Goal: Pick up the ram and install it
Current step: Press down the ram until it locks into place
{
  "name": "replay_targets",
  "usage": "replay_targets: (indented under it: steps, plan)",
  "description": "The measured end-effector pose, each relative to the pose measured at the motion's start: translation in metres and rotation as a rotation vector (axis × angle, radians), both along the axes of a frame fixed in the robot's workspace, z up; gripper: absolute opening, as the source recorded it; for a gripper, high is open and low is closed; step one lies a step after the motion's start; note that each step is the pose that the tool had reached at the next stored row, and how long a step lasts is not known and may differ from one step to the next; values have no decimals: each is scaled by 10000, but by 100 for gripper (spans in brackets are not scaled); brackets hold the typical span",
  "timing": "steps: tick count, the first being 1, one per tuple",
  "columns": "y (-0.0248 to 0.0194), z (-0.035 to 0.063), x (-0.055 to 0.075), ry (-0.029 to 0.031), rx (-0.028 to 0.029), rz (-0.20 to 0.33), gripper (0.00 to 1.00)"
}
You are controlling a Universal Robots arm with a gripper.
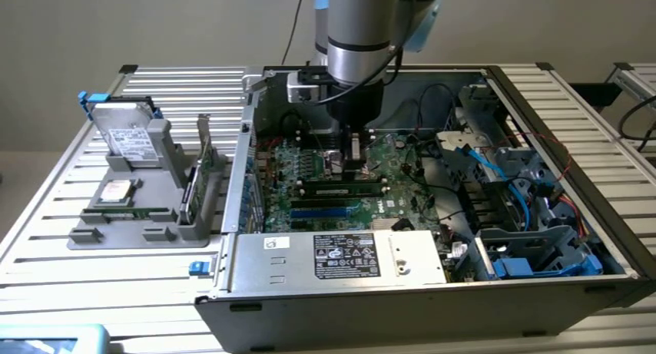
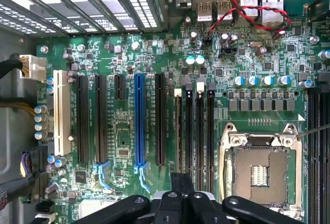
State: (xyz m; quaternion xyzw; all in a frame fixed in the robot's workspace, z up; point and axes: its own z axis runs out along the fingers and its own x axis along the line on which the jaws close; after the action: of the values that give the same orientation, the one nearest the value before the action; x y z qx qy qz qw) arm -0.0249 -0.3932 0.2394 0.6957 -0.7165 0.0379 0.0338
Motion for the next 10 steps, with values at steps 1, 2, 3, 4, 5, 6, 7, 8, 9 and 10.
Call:
replay_targets:
  steps: [1, 2, 3, 4, 5, 6, 7, 8, 9, 10]
  plan:
    - [0, 3, 12, 5, 1, 1, 11]
    - [0, 4, 21, 11, 2, 1, 11]
    - [0, 4, 26, 21, 2, 1, 11]
    - [-1, 5, 27, 27, 1, 1, 11]
    - [-1, 5, 27, 29, 0, -1, 11]
    - [-1, 5, 27, 29, 0, -1, 11]
    - [-1, 5, 28, 29, 0, 0, 11]
    - [-1, 5, 29, 30, 0, 1, 11]
    - [-1, 5, 29, 30, 0, 0, 11]
    - [-1, 5, 30, 29, 0, 0, 11]
